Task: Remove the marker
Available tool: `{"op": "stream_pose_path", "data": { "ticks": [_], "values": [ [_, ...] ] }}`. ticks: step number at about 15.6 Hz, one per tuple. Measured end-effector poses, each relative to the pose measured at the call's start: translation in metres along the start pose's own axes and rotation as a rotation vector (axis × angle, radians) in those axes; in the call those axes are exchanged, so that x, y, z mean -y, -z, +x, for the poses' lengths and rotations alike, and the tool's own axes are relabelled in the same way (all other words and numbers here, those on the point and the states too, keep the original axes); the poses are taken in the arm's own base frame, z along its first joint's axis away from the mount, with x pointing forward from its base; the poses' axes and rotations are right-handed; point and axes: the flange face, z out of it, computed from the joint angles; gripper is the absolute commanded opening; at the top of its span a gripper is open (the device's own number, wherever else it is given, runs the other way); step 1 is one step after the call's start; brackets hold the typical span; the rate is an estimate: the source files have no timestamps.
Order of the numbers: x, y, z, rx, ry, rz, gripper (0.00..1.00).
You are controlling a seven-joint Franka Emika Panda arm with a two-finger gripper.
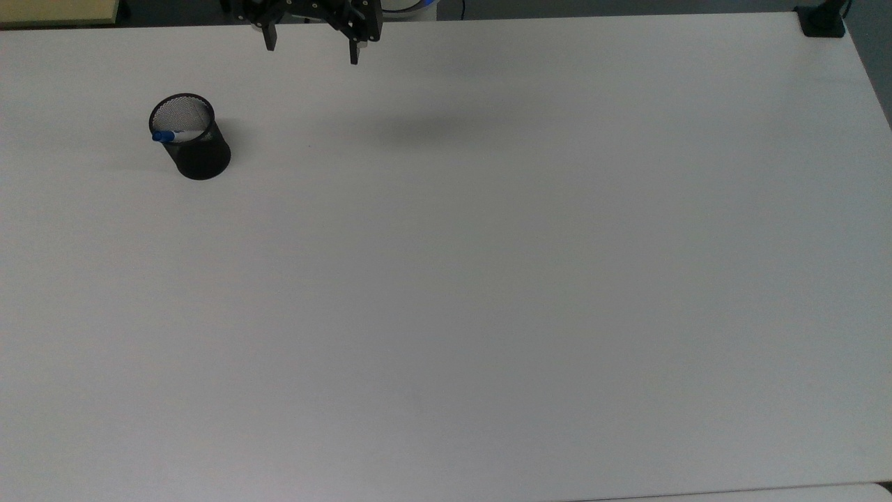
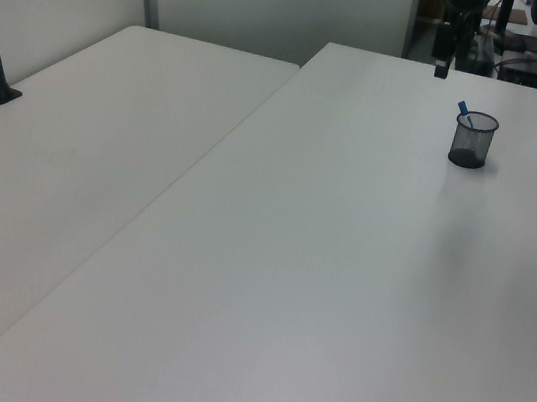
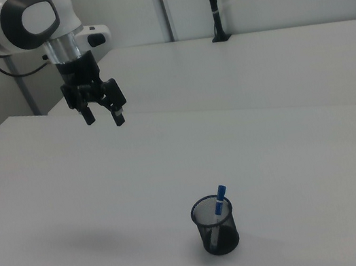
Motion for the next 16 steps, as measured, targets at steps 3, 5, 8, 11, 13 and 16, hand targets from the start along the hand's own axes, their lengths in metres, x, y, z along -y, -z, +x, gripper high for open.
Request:
{"op": "stream_pose_path", "data": {
  "ticks": [3, 5, 8, 11, 13, 16],
  "values": [
    [-0.0028, 0.0002, -0.0001, 0.000, -0.005, 0.000, 1.00],
    [-0.0059, 0.0005, -0.0002, -0.001, -0.010, 0.000, 1.00],
    [-0.0073, 0.0009, -0.0004, -0.002, -0.013, 0.001, 1.00],
    [-0.0074, 0.0010, -0.0004, -0.002, -0.013, 0.001, 1.00],
    [-0.0075, 0.0010, -0.0004, -0.002, -0.013, 0.001, 1.00],
    [-0.0075, 0.0010, -0.0004, -0.002, -0.013, 0.001, 1.00]
  ]
}}
